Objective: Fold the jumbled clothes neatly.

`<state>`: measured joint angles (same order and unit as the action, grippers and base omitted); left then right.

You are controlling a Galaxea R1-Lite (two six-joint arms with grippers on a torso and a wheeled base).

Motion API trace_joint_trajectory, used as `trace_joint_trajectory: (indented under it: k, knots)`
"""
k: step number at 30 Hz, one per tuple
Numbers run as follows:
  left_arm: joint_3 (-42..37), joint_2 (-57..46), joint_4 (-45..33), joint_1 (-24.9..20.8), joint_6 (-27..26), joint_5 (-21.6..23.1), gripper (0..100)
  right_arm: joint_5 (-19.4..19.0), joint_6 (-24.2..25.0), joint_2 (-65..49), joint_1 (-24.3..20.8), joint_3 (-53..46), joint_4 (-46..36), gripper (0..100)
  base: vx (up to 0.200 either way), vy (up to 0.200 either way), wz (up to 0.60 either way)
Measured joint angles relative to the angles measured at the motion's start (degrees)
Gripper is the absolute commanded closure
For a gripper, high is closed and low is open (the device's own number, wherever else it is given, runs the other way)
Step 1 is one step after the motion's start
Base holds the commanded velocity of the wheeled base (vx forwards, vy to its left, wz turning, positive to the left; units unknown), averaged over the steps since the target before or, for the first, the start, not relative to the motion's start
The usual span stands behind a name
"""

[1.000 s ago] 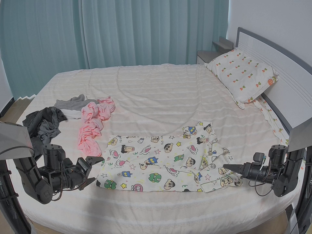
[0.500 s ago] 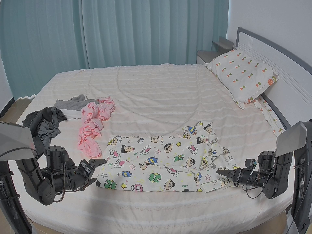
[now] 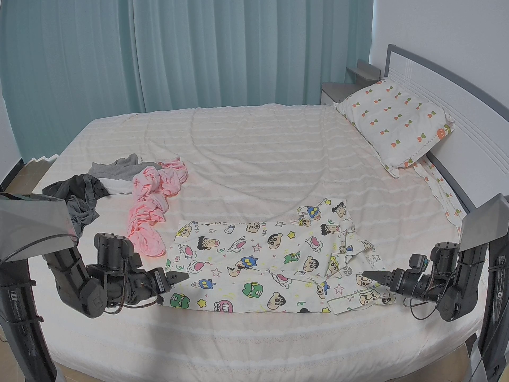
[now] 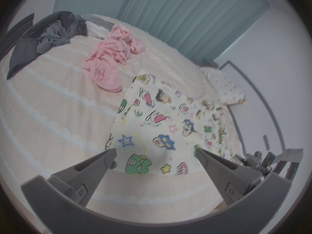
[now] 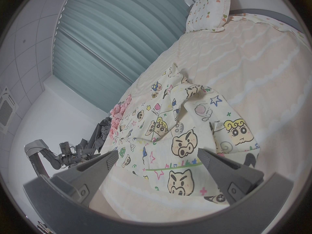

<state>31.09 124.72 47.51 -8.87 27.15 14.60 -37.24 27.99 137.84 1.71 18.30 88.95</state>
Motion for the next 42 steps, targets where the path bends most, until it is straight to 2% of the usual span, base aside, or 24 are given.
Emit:
trace_joint_trajectory:
  k: [5,8,12,17,21,35,42]
  knots:
    - [9.5,1.4,-11.1,2.1,-8.8,-0.2,0,-4.1,0.0,-1.1,2.9,-1.2,0.0,0,0.0,0.0,0.0]
    - [13.4,2.7,-12.8,4.3,-11.5,-0.2,0,-6.6,0.0,-2.0,4.8,-2.0,0.0,0,0.0,0.0,0.0]
    - [15.9,4.7,-13.0,5.7,-12.8,-0.1,0,-7.3,0.0,-2.9,5.8,-2.6,0.0,0,0.0,0.0,0.0]
    - [17.6,7.1,-12.9,5.7,-13.5,0.9,0,-7.3,0.0,-3.3,6.1,-2.6,0.0,0,0.0,0.0,0.0]
    - [19.0,8.1,-12.8,3.9,-13.1,1.7,0,-7.4,0.0,-3.4,6.2,-2.7,0.0,0,0.0,0.0,0.0]
    - [20.7,9.5,-12.5,2.2,-12.8,1.1,0,-8.6,-0.4,-3.6,6.1,-4.2,0.0,0,0.0,0.0,0.0]
    - [21.7,13.8,-6.8,1.7,-12.8,-0.6,0,-8.7,-0.6,-3.6,6.0,-4.4,0.0,0,0.0,0.0,0.0]
